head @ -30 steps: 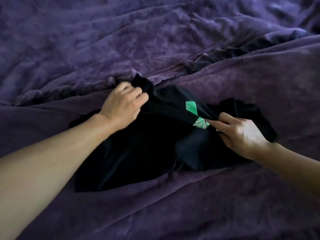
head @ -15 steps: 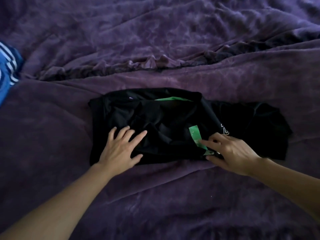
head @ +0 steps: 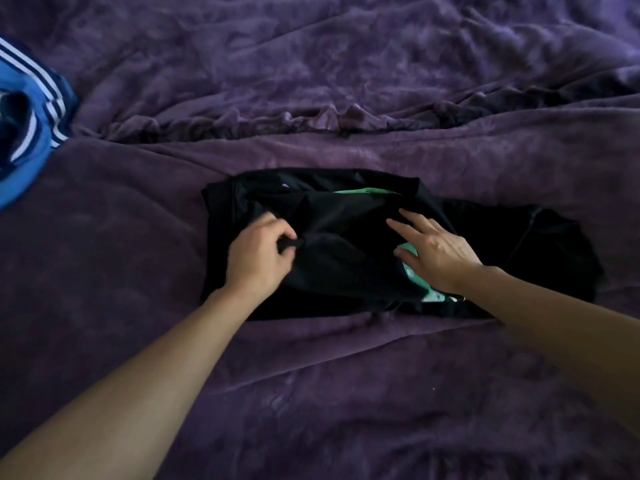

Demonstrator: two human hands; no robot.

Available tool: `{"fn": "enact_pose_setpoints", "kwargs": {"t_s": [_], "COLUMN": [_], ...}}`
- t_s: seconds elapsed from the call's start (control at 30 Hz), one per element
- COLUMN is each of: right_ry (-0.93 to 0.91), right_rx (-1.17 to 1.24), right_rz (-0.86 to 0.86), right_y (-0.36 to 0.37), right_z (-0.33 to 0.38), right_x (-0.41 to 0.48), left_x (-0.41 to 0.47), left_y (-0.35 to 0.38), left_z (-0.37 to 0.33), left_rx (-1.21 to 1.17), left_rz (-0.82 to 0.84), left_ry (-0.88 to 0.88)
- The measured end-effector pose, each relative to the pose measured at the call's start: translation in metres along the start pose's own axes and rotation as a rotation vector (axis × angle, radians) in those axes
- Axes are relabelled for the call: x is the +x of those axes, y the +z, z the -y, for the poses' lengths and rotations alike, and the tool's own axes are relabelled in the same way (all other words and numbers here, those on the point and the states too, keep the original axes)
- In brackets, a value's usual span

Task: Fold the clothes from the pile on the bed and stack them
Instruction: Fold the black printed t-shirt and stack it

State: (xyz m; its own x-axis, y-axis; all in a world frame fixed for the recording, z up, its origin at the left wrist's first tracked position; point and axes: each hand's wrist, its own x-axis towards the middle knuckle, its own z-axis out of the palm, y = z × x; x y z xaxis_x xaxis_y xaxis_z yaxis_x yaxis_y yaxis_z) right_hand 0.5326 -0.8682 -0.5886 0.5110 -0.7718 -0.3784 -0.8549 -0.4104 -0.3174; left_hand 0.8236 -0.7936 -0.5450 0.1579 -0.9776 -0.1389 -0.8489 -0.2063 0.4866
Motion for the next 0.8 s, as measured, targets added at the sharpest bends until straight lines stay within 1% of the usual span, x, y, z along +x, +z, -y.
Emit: {"fn": "enact_pose_setpoints", "kwargs": {"t_s": [0.03, 0.07, 0.1, 0.13, 0.2, 0.23, 0.27, 0.33, 0.37, 0.4, 0.43, 0.5, 0.53, 0.6, 0.7, 0.8], "right_ry": [0.009, 0.018, 0.025, 0.032, 0.037, 0.016, -0.020, -0.104, -0.138, -0.156, -0.152, -0.065, 0.016, 0.177, 0.241, 0.356], "right_rx": [-0.004, -0.017, -0.031, -0.040, -0.036, -0.028, -0.030, -0.076, -0.116, -0.160, -0.206, -0.280, -0.297, -0.326, -0.396, -0.393], "right_rz": [-0.020, -0.027, -0.023, -0.013, -0.037, -0.090, -0.149, -0.216, -0.205, -0.172, -0.135, -0.089, -0.063, 0.010, 0.076, 0.098], "right_y": [0.000, 0.000, 0.001, 0.002, 0.003, 0.004, 0.005, 0.008, 0.011, 0.014, 0.016, 0.016, 0.014, 0.008, 0.002, -0.007], "right_z": [-0.003, -0.005, -0.007, -0.007, -0.002, 0.001, 0.005, 0.007, 0.008, 0.007, 0.005, -0.011, -0.025, -0.058, -0.090, -0.107], "right_x": [-0.002, -0.004, -0.005, -0.007, -0.013, -0.016, -0.019, -0.023, -0.023, -0.021, -0.016, -0.001, 0.006, 0.017, 0.016, 0.003], "left_x": [-0.007, -0.015, -0.027, -0.039, -0.060, -0.066, -0.069, -0.067, -0.064, -0.063, -0.063, -0.061, -0.060, -0.059, -0.058, -0.054], "left_y": [-0.011, -0.020, -0.028, -0.033, -0.036, -0.035, -0.031, -0.012, 0.000, 0.013, 0.027, 0.047, 0.053, 0.058, 0.060, 0.051], "left_z": [0.008, 0.019, 0.032, 0.043, 0.062, 0.065, 0.062, 0.044, 0.032, 0.021, 0.015, 0.017, 0.024, 0.036, 0.038, 0.031], "left_rx": [0.087, 0.189, 0.306, 0.421, 0.566, 0.568, 0.526, 0.412, 0.394, 0.412, 0.454, 0.567, 0.616, 0.662, 0.677, 0.652], "left_rz": [-0.115, -0.162, -0.138, -0.056, 0.125, 0.157, 0.149, 0.094, 0.093, 0.132, 0.204, 0.330, 0.365, 0.397, 0.462, 0.523], "left_ry": [0.146, 0.258, 0.322, 0.330, 0.230, 0.193, 0.188, 0.288, 0.356, 0.396, 0.390, 0.301, 0.265, 0.246, 0.252, 0.235]}}
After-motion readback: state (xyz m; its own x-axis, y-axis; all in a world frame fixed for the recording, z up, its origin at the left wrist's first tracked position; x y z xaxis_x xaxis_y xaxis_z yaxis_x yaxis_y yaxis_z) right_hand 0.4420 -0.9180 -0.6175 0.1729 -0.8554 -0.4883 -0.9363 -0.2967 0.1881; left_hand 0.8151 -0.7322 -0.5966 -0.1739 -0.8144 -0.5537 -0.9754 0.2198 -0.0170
